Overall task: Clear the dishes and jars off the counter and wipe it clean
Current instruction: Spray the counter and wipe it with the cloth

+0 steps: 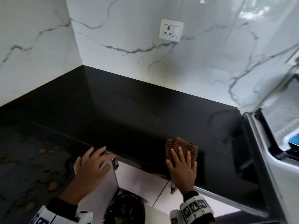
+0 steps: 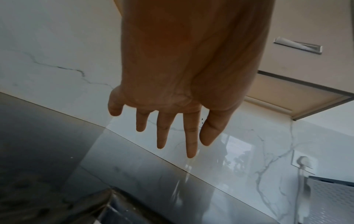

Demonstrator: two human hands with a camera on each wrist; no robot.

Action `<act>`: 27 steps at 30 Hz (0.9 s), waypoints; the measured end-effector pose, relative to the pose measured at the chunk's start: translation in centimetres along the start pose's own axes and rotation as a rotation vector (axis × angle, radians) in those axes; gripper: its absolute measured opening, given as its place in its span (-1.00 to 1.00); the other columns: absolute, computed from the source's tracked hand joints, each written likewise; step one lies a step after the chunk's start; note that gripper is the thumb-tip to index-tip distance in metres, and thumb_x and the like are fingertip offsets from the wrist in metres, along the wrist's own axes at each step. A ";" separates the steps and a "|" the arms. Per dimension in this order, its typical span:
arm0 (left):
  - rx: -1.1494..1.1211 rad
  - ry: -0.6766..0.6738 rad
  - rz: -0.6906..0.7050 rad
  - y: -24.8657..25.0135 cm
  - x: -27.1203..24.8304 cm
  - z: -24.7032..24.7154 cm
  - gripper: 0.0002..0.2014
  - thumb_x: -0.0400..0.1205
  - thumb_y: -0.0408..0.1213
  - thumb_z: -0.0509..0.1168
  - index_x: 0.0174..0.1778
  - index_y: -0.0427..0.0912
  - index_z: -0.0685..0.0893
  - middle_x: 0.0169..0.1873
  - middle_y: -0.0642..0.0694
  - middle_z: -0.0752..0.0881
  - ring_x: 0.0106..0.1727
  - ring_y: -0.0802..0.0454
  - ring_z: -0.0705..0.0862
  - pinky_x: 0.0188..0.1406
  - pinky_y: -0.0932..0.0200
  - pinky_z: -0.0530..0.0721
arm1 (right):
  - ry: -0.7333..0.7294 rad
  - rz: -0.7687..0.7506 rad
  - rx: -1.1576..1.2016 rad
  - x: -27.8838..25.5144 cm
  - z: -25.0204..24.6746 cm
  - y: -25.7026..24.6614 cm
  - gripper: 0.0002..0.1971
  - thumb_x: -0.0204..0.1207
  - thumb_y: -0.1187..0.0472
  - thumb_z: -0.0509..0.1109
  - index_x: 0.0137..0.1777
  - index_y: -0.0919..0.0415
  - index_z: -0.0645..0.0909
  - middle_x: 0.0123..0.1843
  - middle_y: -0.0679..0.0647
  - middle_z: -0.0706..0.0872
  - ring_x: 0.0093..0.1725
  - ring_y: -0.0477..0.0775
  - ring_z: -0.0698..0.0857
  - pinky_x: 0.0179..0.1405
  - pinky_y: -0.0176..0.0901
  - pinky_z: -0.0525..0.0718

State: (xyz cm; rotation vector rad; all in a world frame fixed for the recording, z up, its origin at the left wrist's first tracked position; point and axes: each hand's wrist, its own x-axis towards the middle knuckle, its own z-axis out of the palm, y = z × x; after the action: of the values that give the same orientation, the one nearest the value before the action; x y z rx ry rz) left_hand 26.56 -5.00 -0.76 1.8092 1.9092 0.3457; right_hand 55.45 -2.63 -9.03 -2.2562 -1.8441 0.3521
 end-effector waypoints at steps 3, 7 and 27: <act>0.022 -0.006 0.059 2.2 -0.6 1.0 -0.49 0.32 0.21 -0.14 0.18 0.46 0.44 0.56 0.21 0.26 0.65 0.06 -0.01 0.55 -0.12 -0.17 | 0.080 0.186 -0.005 -1.1 -2.0 6.5 -0.45 0.56 -0.20 -0.01 0.58 -0.24 0.21 0.68 -0.12 0.13 0.67 0.15 0.04 0.58 0.18 0.03; 0.060 0.001 0.079 3.8 -1.2 1.4 -0.40 0.32 0.22 -0.16 0.26 0.41 0.48 0.56 0.21 0.26 0.64 0.08 -0.01 0.56 -0.09 -0.18 | 0.232 0.334 0.064 -2.9 -3.4 13.5 -0.49 0.57 0.15 0.30 0.53 -0.05 0.40 0.62 0.00 0.33 0.63 0.20 0.22 0.54 0.16 0.22; 0.089 0.079 0.156 1.3 -0.5 1.9 -0.19 0.19 0.35 -0.25 0.28 0.30 0.56 0.53 0.09 0.37 0.63 -0.06 0.11 0.54 -0.22 -0.11 | -0.157 -0.045 1.083 -6.2 -2.8 -0.9 -0.55 0.53 0.53 0.09 0.11 0.04 0.67 0.19 0.13 0.72 0.03 -0.15 0.68 -0.08 -0.44 0.60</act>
State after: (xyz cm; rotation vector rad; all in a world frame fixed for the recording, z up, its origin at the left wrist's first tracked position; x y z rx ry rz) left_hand 28.66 -5.59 -1.62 2.0372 1.8674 0.3967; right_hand 54.27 -8.59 -5.73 -1.4358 -1.2337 1.1901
